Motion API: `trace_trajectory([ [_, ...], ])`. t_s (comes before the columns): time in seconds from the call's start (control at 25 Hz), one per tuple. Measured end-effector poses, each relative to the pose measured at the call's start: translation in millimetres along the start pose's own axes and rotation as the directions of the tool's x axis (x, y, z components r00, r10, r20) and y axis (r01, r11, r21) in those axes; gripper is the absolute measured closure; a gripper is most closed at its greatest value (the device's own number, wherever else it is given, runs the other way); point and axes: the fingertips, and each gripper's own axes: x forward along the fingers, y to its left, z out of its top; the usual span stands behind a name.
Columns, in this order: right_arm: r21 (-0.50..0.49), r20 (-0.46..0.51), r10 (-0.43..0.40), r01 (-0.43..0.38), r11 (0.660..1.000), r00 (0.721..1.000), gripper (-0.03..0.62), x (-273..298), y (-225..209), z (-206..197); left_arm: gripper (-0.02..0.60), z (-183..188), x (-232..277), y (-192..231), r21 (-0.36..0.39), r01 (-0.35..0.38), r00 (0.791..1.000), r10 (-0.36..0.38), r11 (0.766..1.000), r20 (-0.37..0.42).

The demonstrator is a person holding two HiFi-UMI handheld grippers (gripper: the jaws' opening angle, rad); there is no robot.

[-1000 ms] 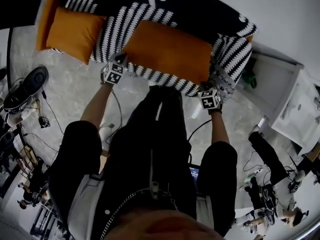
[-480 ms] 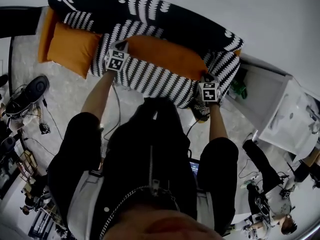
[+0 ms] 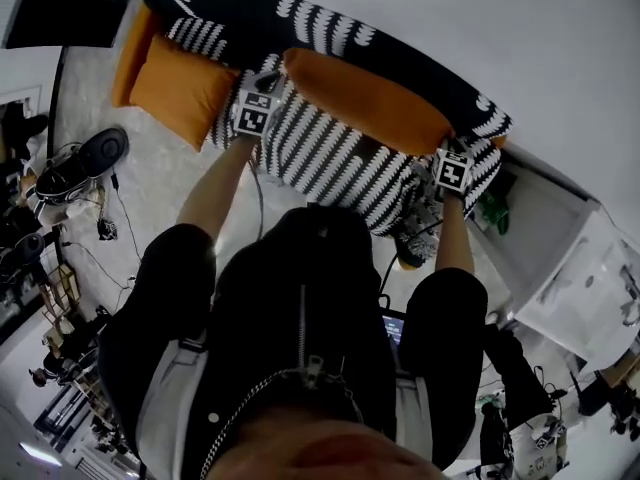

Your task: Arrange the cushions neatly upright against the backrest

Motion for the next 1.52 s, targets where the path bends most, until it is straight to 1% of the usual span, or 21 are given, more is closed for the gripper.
trace_trajectory([
  [0.08,0.006,-0.002,-0.050,0.050,0.999,0.999,0.542,9.3,-12.7,12.7,0.552,-6.8,-11.0,1.5,0.013,0.003,1.000,-0.003,1.000,-0.013],
  [0.2,0.022,0.014,-0.122,0.122,0.992,0.992,0.533,20.5,-30.9,34.7,0.552,-23.0,-25.9,5.6,0.002,0.002,0.999,-0.002,1.000,-0.032],
  [0.24,0.045,0.020,-0.149,0.148,0.988,0.989,0.519,21.4,-39.0,41.7,0.554,-29.8,-29.9,6.2,-0.009,0.007,0.999,-0.007,1.000,-0.037],
  [0.32,0.123,0.017,-0.187,0.183,0.975,0.982,0.498,16.8,-52.0,50.6,0.554,-42.4,-38.3,6.7,-0.040,0.022,0.999,-0.023,0.999,-0.042],
  [0.4,0.184,0.002,-0.210,0.207,0.961,0.978,0.496,6.6,-55.2,49.5,0.552,-54.7,-49.2,8.3,-0.074,0.024,0.999,-0.027,0.997,-0.041],
  [0.44,0.199,0.004,-0.222,0.217,0.956,0.975,0.497,1.1,-53.3,47.7,0.552,-61.6,-55.0,9.1,-0.086,0.020,0.999,-0.023,0.996,-0.042],
  [0.52,0.213,0.049,-0.259,0.243,0.946,0.965,0.502,-11.5,-45.2,49.0,0.552,-75.8,-65.8,10.5,-0.106,0.012,0.999,-0.016,0.994,-0.041],
  [0.6,0.207,0.126,-0.328,0.298,0.932,0.936,0.503,-29.1,-32.4,58.4,0.552,-87.3,-77.6,14.3,-0.122,0.014,0.999,-0.017,0.992,-0.030],
  [0.64,0.199,0.159,-0.347,0.315,0.928,0.924,0.503,-37.3,-21.0,62.7,0.552,-92.9,-84.5,18.0,-0.127,0.015,1.000,-0.018,0.992,-0.021],
  [0.68,0.187,0.185,-0.344,0.311,0.932,0.921,0.507,-42.8,-4.1,65.9,0.552,-99.1,-92.0,22.8,-0.132,0.016,1.000,-0.017,0.991,-0.010],
  [0.8,0.116,0.221,-0.265,0.244,0.963,0.939,0.526,-46.0,67.7,71.0,0.554,-123.3,-115.9,44.1,-0.157,0.016,0.999,-0.010,0.987,0.038],
  [0.84,0.091,0.221,-0.245,0.230,0.969,0.944,0.547,-46.8,93.7,72.1,0.552,-131.2,-124.3,51.5,-0.166,0.024,0.998,-0.014,0.986,0.062],
  [0.96,0.031,0.211,-0.219,0.218,0.975,0.952,0.591,-53.0,176.7,73.8,0.546,-158.7,-156.5,74.2,-0.159,0.048,0.993,-0.031,0.986,0.110],
  [1.04,-0.009,0.230,-0.187,0.194,0.981,0.955,0.591,-60.9,240.7,78.5,0.545,-182.5,-184.4,92.0,-0.161,0.045,0.991,-0.024,0.986,0.134],
  [1.08,-0.041,0.249,-0.154,0.169,0.985,0.956,0.591,-65.6,276.0,83.5,0.546,-194.6,-198.8,101.6,-0.166,0.040,0.989,-0.016,0.985,0.146],
  [1.16,-0.129,0.292,-0.054,0.096,0.987,0.955,0.591,-73.6,354.8,96.7,0.546,-218.9,-226.0,124.3,-0.168,0.026,0.986,0.003,0.985,0.169],
  [1.28,-0.244,0.298,0.095,-0.020,0.970,0.950,0.591,-79.1,477.5,101.9,0.545,-256.7,-263.9,168.0,-0.183,0.008,0.980,0.028,0.983,0.196],
  [1.4,-0.320,0.281,0.169,-0.074,0.944,0.945,0.591,-84.6,587.8,100.7,0.546,-291.0,-299.0,215.7,-0.203,-0.003,0.975,0.048,0.979,0.216],
  [1.52,-0.383,0.265,0.243,-0.129,0.915,0.933,0.591,-93.0,673.2,102.5,0.546,-316.0,-323.3,253.3,-0.226,-0.018,0.971,0.071,0.974,0.228],
])
